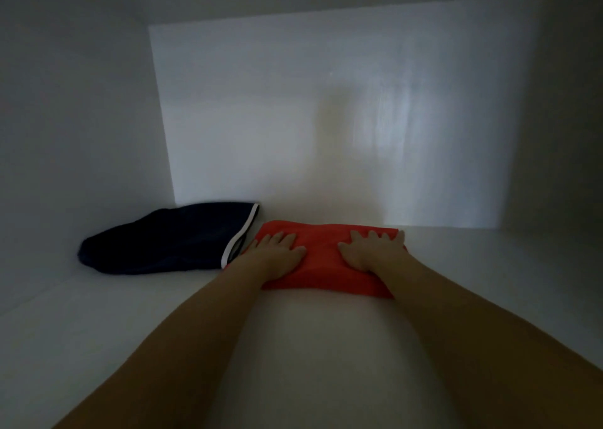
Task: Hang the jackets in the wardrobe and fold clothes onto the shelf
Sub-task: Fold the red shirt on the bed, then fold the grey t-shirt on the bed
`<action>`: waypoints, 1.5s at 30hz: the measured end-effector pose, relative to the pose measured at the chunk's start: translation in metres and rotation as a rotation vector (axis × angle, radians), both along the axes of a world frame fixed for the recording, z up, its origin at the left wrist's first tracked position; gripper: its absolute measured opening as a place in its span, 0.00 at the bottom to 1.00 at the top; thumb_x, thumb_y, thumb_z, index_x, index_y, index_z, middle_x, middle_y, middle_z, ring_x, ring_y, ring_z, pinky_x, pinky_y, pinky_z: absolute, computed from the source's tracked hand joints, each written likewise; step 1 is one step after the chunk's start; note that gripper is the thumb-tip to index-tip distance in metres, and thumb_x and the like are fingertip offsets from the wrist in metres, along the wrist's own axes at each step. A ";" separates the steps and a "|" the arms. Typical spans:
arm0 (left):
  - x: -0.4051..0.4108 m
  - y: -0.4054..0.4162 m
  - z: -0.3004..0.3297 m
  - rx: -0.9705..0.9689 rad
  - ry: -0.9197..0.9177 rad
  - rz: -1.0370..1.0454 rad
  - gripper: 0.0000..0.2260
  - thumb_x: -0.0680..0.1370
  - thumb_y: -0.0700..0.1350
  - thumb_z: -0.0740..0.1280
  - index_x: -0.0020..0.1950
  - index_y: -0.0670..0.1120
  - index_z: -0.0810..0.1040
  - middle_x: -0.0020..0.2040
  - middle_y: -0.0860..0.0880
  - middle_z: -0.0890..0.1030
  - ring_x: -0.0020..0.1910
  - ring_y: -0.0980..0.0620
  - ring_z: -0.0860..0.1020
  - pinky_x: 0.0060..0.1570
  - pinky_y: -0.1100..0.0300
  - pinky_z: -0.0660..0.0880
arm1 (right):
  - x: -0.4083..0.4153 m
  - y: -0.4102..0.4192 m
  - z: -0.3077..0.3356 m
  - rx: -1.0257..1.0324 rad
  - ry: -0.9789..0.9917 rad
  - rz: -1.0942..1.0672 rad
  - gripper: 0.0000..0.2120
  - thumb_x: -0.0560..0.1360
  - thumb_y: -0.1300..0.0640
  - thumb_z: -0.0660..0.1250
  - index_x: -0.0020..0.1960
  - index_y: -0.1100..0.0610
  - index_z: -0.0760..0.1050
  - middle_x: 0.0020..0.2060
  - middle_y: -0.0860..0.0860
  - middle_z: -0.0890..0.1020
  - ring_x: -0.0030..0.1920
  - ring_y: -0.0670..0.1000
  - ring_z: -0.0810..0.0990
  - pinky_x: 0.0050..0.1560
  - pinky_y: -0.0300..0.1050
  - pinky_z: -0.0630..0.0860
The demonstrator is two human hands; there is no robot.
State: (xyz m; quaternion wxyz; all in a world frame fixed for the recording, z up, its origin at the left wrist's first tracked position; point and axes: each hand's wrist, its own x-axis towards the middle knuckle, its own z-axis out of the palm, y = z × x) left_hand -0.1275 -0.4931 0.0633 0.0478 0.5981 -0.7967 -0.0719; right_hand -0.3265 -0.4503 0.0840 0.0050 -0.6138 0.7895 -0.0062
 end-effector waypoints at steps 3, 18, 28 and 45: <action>-0.005 -0.030 0.001 0.002 -0.014 0.030 0.32 0.80 0.67 0.46 0.80 0.55 0.46 0.81 0.48 0.46 0.79 0.44 0.45 0.76 0.45 0.43 | -0.003 -0.030 -0.003 -0.024 0.068 0.020 0.33 0.78 0.35 0.41 0.79 0.49 0.48 0.77 0.61 0.54 0.76 0.63 0.53 0.71 0.67 0.33; -0.013 -0.076 -0.005 -0.021 -0.005 0.056 0.34 0.78 0.69 0.48 0.80 0.56 0.48 0.81 0.48 0.47 0.79 0.44 0.46 0.76 0.46 0.44 | -0.015 -0.081 -0.009 -0.032 -0.056 0.035 0.33 0.78 0.35 0.44 0.80 0.48 0.46 0.78 0.60 0.51 0.76 0.63 0.54 0.75 0.60 0.47; -0.013 -0.014 0.020 -0.510 -0.035 0.017 0.29 0.82 0.62 0.48 0.66 0.40 0.73 0.66 0.39 0.75 0.65 0.41 0.72 0.70 0.47 0.62 | -0.010 -0.003 0.024 -0.615 -0.348 0.167 0.19 0.80 0.55 0.58 0.68 0.62 0.71 0.67 0.59 0.73 0.67 0.59 0.71 0.69 0.50 0.61; -0.086 0.235 0.069 -0.653 0.286 -0.744 0.21 0.81 0.47 0.60 0.71 0.37 0.68 0.67 0.38 0.73 0.65 0.39 0.70 0.68 0.48 0.63 | -0.012 0.412 0.069 -0.740 -0.234 -0.513 0.25 0.78 0.55 0.63 0.74 0.59 0.64 0.69 0.58 0.71 0.67 0.58 0.71 0.64 0.44 0.66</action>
